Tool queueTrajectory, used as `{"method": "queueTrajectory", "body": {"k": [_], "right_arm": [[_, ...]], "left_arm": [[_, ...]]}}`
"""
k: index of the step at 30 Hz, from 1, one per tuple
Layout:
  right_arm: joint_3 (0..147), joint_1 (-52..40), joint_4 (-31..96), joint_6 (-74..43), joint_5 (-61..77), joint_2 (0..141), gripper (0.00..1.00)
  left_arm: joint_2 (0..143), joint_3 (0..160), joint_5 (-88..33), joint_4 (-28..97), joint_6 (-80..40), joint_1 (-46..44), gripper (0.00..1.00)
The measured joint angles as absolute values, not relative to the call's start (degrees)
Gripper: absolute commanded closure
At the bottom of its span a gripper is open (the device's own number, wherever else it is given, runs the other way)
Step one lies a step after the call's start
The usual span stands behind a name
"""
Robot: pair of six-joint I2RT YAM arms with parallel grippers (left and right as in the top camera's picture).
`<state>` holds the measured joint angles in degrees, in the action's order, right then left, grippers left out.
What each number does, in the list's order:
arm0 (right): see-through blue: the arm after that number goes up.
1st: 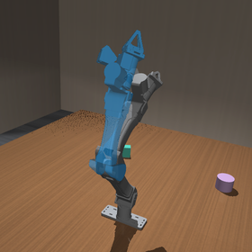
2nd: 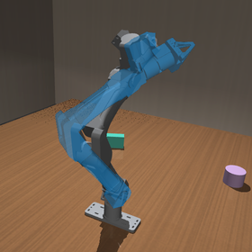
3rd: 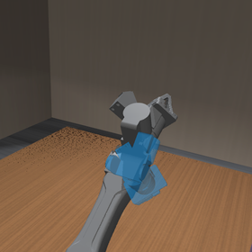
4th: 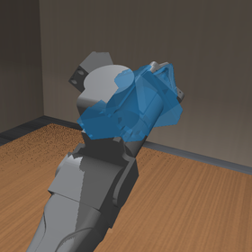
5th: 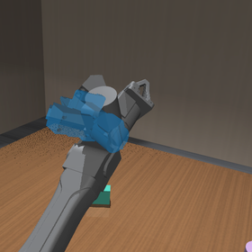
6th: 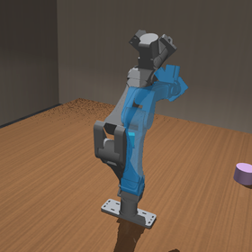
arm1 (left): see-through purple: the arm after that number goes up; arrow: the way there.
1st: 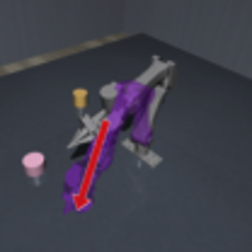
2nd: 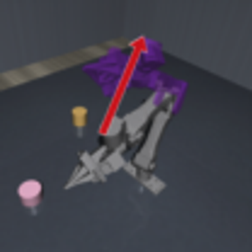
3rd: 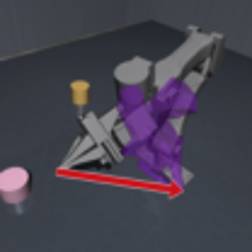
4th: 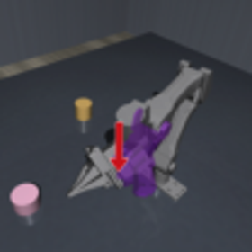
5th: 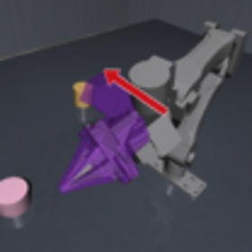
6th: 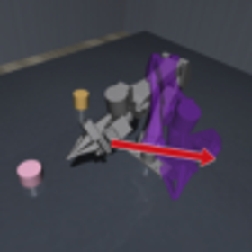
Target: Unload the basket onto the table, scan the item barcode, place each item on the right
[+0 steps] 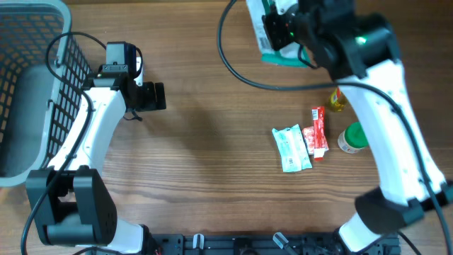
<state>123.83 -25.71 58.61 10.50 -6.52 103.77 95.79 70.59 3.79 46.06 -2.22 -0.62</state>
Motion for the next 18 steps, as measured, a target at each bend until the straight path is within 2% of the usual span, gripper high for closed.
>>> {"method": "queueTrajectory", "body": {"k": [7,11,18], "right_arm": [[123.44,-25.71,46.70,22.00,-17.21,115.87,0.96],[123.11,-25.69,35.07,30.59,-24.88,123.74,0.96],[123.02,-25.69,15.00,43.53,-29.04,132.68,0.96]], "left_arm": [[95.79,70.59,3.79,46.09,-2.22,-0.62,0.00],[95.79,70.59,3.81,46.04,-2.22,-0.62,0.00],[95.79,70.59,3.79,46.09,-2.22,-0.62,0.00]]}}
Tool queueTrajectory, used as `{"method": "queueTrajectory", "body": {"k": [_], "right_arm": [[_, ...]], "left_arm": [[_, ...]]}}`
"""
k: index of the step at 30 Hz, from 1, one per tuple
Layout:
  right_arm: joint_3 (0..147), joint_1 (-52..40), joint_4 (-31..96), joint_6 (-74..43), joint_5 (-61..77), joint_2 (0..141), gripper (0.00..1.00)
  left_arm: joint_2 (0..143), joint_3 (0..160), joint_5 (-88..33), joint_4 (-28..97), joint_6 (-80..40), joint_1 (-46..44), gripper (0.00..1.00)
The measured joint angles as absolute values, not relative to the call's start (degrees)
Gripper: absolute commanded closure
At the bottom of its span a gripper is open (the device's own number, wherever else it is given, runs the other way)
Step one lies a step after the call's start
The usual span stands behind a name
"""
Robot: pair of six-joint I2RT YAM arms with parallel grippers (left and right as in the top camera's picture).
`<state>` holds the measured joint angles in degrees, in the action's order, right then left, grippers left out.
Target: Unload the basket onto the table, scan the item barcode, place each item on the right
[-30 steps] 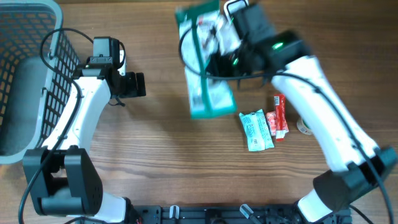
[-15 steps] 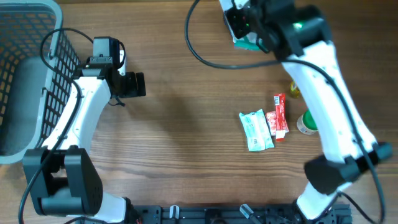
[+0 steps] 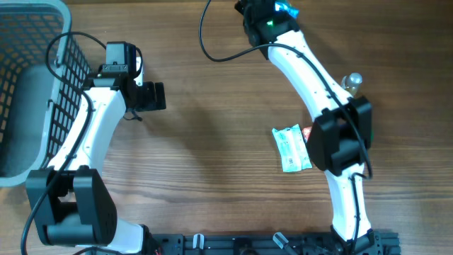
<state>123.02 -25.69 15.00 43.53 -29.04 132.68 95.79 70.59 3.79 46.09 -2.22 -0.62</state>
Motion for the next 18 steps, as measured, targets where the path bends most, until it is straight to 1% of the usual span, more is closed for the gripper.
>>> {"method": "queueTrajectory", "body": {"k": [4,8,12,18], "right_arm": [[123.02,-25.69,7.73,49.41,-29.85,136.27,0.96],[123.02,-25.69,6.35,51.16,-29.71,138.82,0.96],[123.02,-25.69,10.41,49.78,-28.51,140.64,0.96],[123.02,-25.65,17.37,42.48,-23.20,140.70,0.96]], "left_arm": [[95.79,70.59,3.81,46.09,-2.20,-0.62,0.00],[95.79,70.59,3.79,46.06,-2.22,-0.62,0.00],[95.79,70.59,3.81,46.06,-2.22,-0.62,0.00],[95.79,70.59,3.79,46.06,-2.22,-0.62,0.00]]}}
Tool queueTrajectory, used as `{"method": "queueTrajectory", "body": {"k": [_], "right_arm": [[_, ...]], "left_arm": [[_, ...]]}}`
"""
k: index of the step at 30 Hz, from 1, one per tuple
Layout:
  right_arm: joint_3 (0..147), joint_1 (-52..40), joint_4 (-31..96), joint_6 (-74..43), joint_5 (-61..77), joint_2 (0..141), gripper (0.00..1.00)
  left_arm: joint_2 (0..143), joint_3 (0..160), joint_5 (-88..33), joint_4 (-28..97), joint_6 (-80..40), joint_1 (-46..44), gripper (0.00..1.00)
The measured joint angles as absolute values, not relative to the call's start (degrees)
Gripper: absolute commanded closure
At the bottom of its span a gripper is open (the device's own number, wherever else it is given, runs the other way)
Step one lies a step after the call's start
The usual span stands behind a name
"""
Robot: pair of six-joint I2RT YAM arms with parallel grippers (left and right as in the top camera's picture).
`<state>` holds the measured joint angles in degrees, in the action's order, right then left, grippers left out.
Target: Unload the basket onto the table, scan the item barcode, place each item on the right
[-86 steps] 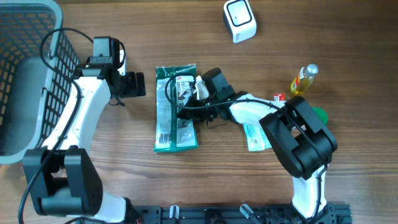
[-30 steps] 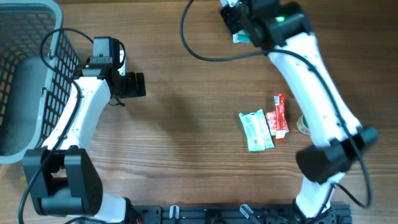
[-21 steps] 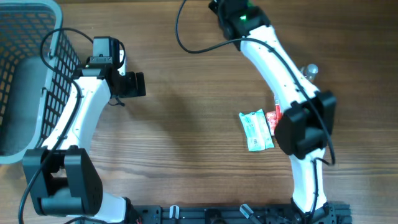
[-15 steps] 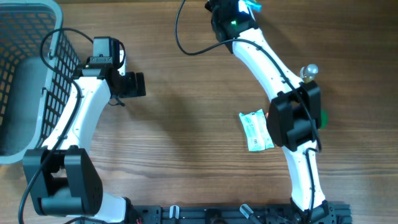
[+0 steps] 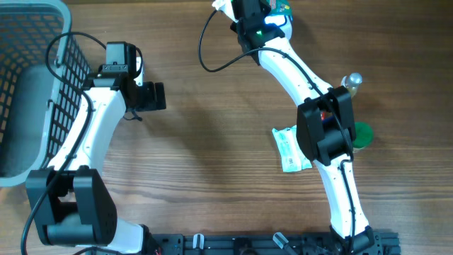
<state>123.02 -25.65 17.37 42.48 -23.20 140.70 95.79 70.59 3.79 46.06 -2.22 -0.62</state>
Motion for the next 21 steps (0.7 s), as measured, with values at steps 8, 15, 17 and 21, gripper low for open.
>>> {"method": "queueTrajectory", "body": {"k": [8,15,17,21], "right_arm": [[123.02,-25.65,22.98,33.87,-18.46,140.70,0.96],[123.02,-25.04,23.20,29.69,-17.76,140.70,0.96],[123.02,-24.62,23.05,29.12,-17.61,140.70,0.96],[123.02,-23.75,23.27,28.27,-18.00,140.07,0.96]], "left_arm": [[95.79,70.59,3.79,46.06,-2.22,-0.62,0.00],[95.79,70.59,3.79,46.09,-2.22,-0.62,0.00],[95.79,70.59,3.79,46.06,-2.22,-0.62,0.00],[95.79,70.59,3.79,46.06,-2.22,-0.62,0.00]]}}
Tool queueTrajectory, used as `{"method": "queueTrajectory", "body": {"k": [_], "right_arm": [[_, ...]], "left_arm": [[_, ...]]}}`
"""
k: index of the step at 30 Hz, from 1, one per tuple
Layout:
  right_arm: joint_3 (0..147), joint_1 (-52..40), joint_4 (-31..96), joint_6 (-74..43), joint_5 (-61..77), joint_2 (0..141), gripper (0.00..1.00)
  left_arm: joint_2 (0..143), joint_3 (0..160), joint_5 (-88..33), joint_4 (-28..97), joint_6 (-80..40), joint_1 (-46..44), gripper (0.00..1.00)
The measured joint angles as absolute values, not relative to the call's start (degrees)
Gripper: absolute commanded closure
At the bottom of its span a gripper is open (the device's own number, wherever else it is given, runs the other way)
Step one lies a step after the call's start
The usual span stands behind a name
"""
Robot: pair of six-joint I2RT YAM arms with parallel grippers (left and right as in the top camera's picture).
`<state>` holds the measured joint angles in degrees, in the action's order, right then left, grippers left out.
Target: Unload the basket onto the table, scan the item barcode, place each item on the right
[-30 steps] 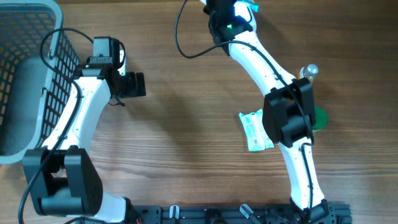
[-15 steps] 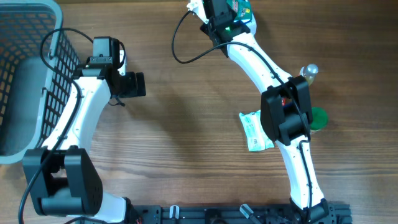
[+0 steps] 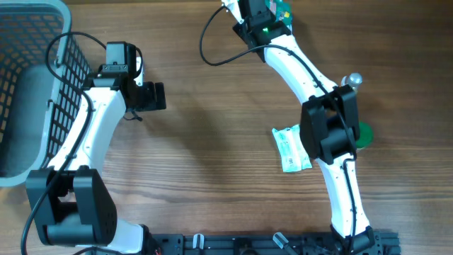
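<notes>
My right arm stretches across the table to its far edge. There my right gripper (image 3: 272,7) is shut on a green-and-white pack (image 3: 284,8), of which only a corner shows at the top border of the overhead view. No barcode or scanner can be made out. My left gripper (image 3: 158,97) hovers over the left half of the table with nothing in it. Its fingers appear as one black block, so the gap between them cannot be judged.
A grey mesh basket (image 3: 44,13) fills the far left. A white-and-green sachet (image 3: 290,147) lies right of centre, partly under my right arm. A green-capped bottle (image 3: 364,134) and a shiny round top (image 3: 352,80) peek out beside that arm. A black cable (image 3: 209,51) loops near the far edge.
My right arm has shifted slightly to the right at the far edge, and a bit more of the green pack shows. The left arm is unchanged.
At first my right gripper held the green-and-white pack up high at the far right of centre, with a red packet and a yellow bottle visible below. Then the arm was stretched out with the pack at the far edge. It has stayed there, drifting slightly.
</notes>
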<state>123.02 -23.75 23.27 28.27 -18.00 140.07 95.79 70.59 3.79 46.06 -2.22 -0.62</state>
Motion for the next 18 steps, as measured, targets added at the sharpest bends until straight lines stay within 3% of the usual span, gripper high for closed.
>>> {"method": "queueTrajectory", "body": {"k": [4,11,15,18], "right_arm": [[123.02,-23.97,29.91,26.89,-17.98,134.34,0.96],[124.03,-24.12,62.96,5.65,-8.29,113.84,0.96],[120.81,-24.05,80.93,-2.28,4.56,114.48,0.94],[114.67,-24.05,82.94,-5.80,8.47,115.61,0.94]], "left_arm": [[95.79,70.59,3.81,46.06,-2.22,-0.62,0.00],[95.79,70.59,3.79,46.09,-2.22,-0.62,0.00],[95.79,70.59,3.79,46.06,-2.22,-0.62,0.00],[95.79,70.59,3.81,46.06,-2.22,-0.62,0.00]]}}
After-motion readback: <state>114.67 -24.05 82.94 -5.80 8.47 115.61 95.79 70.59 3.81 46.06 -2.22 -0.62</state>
